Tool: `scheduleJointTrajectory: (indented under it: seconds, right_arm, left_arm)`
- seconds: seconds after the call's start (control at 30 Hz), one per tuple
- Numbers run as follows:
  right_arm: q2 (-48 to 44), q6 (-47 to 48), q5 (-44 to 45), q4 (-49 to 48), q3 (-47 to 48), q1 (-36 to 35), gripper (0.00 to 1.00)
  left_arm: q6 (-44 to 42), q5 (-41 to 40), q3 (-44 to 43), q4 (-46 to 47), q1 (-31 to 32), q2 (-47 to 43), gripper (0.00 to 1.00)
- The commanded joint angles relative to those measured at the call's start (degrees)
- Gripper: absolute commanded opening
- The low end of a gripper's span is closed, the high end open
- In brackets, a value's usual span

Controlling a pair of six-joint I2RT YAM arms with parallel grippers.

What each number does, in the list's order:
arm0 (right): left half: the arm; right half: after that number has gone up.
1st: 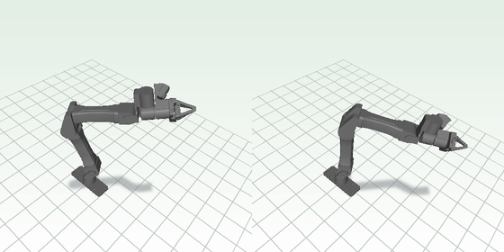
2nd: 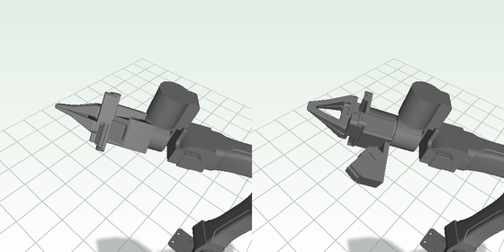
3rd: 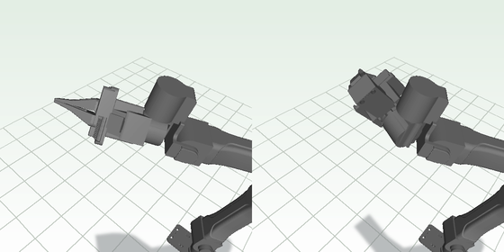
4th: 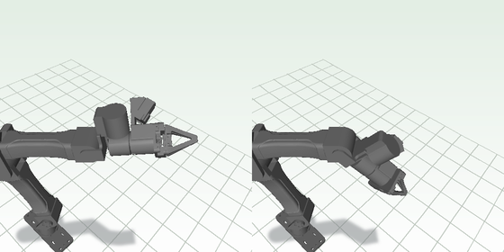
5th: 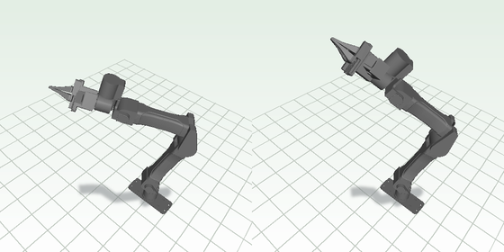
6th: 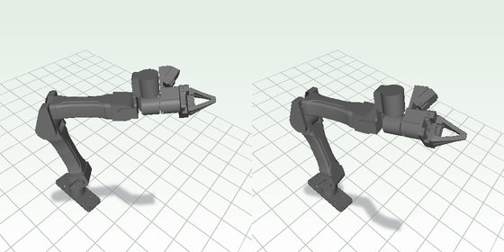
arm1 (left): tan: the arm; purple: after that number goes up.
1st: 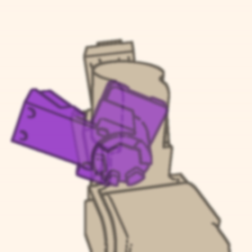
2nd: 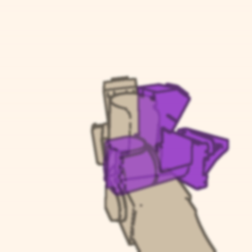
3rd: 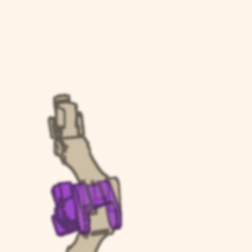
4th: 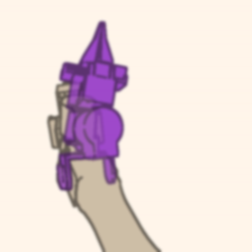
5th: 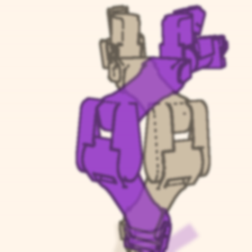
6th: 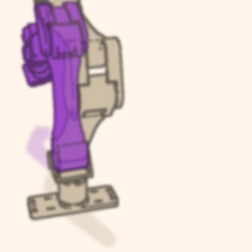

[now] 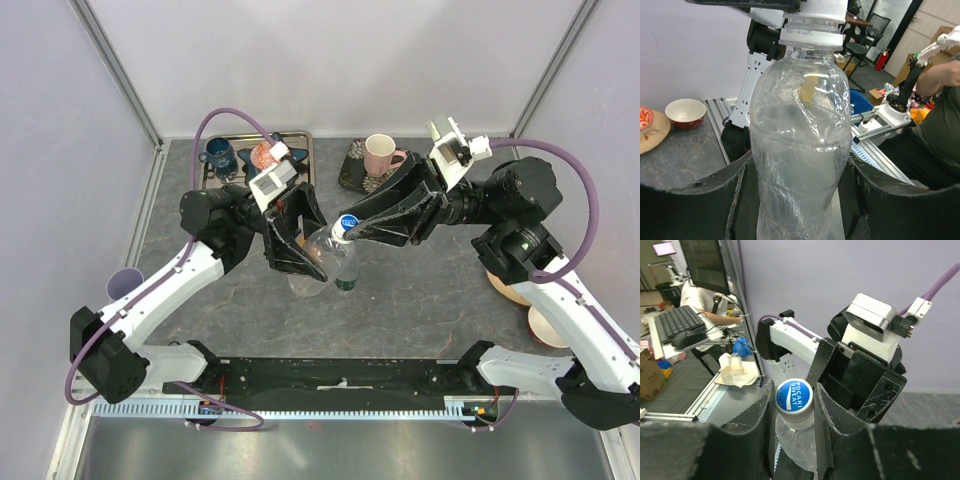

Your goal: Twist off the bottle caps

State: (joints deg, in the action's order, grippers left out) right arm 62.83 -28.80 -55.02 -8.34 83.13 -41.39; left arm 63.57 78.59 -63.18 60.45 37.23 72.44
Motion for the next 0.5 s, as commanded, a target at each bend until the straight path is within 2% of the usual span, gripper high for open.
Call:
scheduleJointTrajectory:
  seconds: [0.0, 0.03, 0.1, 0.17, 0.2, 0.3, 0.47]
  right_arm:
    - [-1.9, 3.2, 0.8, 11.4, 4.6, -1.7, 0.00]
    - [-1.9, 3.8, 1.4, 12.3, 4.6, -1.7, 0.00]
    - [-2.2, 5.8, 3.5, 14.7, 4.4, -1.7, 0.00]
    - [-2.3, 7.2, 4.6, 16.4, 4.4, -1.8, 0.02]
    - [-2.2, 7.5, 5.4, 16.9, 4.4, -1.7, 0.09]
    - [-1.7, 8.4, 6.6, 18.4, 4.6, -1.7, 0.20]
    - [-1.5, 9.2, 8.4, 19.8, 4.8, -1.8, 0.32]
  left_arm:
    - [-10.9, -7.4, -0.9, -18.4, -2.3, -0.9, 0.35]
    - [-14.1, -8.4, -1.4, -26.6, -2.3, -1.9, 0.35]
    - [-21.2, -11.4, -2.2, -32.2, -2.3, -4.2, 0.35]
    - [-24.5, -14.4, -2.6, -38.1, -2.3, -5.6, 0.35]
    - [-26.9, -15.1, -2.7, -39.3, -2.3, -6.6, 0.35]
    - [-30.0, -17.4, -2.7, -43.1, -2.3, -7.7, 0.36]
    - [-31.9, -18.1, -2.4, -45.2, -2.3, -8.9, 0.36]
